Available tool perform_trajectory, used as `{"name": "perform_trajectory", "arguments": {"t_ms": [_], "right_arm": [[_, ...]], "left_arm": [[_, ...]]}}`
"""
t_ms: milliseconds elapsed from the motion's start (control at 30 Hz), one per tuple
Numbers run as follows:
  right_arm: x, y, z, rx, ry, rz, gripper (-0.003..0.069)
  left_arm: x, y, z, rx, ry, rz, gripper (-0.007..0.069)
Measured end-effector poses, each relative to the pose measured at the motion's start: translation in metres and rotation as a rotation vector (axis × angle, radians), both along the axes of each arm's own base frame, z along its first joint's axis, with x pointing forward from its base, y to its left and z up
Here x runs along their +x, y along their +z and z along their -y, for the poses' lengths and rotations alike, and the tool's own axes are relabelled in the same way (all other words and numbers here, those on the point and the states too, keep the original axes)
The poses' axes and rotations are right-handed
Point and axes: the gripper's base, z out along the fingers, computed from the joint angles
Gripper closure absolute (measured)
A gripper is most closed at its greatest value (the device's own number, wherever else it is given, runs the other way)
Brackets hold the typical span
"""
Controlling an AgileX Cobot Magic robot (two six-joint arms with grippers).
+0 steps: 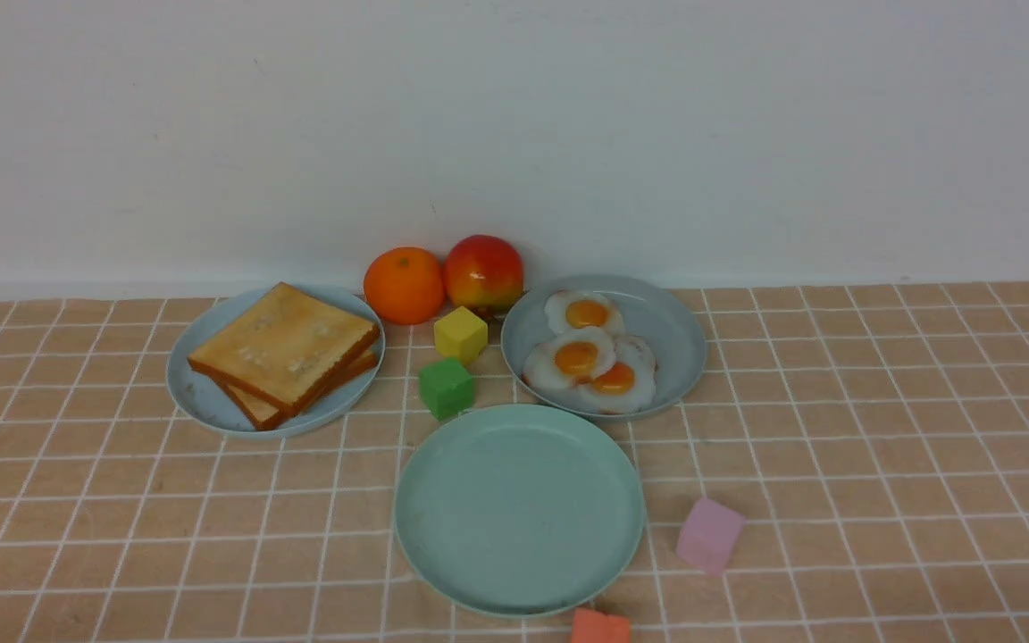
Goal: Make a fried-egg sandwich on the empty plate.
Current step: Use the left arm to grab a slice of bread
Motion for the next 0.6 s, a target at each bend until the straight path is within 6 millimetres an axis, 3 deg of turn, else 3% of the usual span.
{"name": "perform_trajectory", "arguments": {"t_ms": [600], "right_arm": [[0.0000, 0.0000, 0.0000, 0.000, 0.000, 0.000, 0.0419]], "left_arm": [[0.0002, 0.0005, 0.0000, 0.000, 0.000, 0.006, 0.0400]]}}
